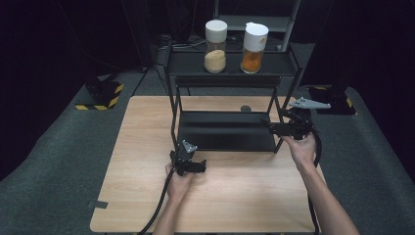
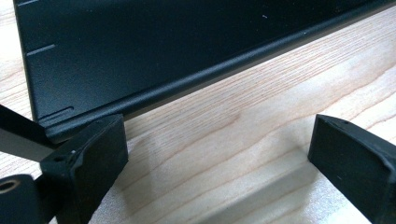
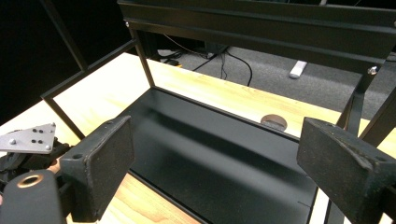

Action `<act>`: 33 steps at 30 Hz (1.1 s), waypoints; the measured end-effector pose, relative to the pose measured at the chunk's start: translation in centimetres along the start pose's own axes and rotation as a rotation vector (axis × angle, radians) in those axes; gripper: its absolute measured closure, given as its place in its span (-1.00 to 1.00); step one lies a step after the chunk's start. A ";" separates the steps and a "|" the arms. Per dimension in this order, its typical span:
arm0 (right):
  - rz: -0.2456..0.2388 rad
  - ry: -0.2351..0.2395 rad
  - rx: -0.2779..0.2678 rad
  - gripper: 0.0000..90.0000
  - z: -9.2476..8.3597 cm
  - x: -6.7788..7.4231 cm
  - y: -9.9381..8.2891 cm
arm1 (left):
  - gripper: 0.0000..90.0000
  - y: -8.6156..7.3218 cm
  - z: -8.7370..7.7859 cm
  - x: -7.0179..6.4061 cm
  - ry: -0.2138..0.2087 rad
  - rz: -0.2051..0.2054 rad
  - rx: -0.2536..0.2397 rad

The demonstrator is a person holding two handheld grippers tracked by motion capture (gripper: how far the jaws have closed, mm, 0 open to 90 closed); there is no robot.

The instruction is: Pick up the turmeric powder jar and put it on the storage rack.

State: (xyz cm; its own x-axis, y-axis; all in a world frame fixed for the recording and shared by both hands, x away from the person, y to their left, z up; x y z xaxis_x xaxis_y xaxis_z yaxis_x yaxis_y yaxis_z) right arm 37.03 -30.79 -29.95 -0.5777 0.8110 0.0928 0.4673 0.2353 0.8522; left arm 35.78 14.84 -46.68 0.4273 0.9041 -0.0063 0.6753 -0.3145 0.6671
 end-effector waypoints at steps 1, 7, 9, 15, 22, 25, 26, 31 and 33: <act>0.004 -0.002 0.002 -0.76 0.1 0.1 -0.2 | -0.90 0.0 0.0 0.0 0.000 0.000 0.000; 0.008 -0.004 0.014 -0.76 0.7 0.2 -0.9 | -0.90 0.0 0.0 0.0 0.000 0.001 0.000; 0.013 -0.001 0.019 -0.76 1.1 0.3 -1.2 | -0.90 0.0 0.0 0.0 0.000 0.001 0.000; 0.008 -0.005 0.021 -0.76 1.3 0.6 -1.7 | -0.90 0.0 0.0 0.0 0.000 0.000 0.000; 0.007 -0.007 0.033 -0.76 1.9 0.8 -2.4 | -0.90 0.0 0.0 0.0 0.000 0.001 0.000; 0.007 -0.005 0.038 -0.76 2.1 0.9 -2.9 | -0.90 0.0 0.0 0.0 0.000 0.001 -0.001; 0.007 -0.005 0.038 -0.76 2.1 0.9 -2.9 | -0.90 0.0 0.0 0.0 0.000 0.001 -0.001; 0.026 -0.002 0.049 -0.76 2.5 0.7 -3.6 | -0.90 0.0 0.0 0.0 0.000 0.000 0.000; 0.031 -0.002 0.055 -0.76 2.7 0.6 -3.8 | -0.90 0.0 0.0 0.0 0.000 0.001 -0.001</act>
State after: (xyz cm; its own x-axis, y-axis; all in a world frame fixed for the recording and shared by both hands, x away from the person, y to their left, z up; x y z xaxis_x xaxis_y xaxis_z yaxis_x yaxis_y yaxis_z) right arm 36.67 -29.76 -34.55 -0.5607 0.8196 0.1175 0.5208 0.2388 0.8196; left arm 35.78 14.84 -46.68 0.4275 0.9040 -0.0056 0.6748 -0.3149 0.6675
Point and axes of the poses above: each handheld gripper's, and its own axes: z roughly forward along the jaws, y roughly out of its top, x roughly to its left, the point moved 2 cm from there along z, roughly forward along the jaws, and after that the axes turned 5 degrees about x, right-handed, at the moved point
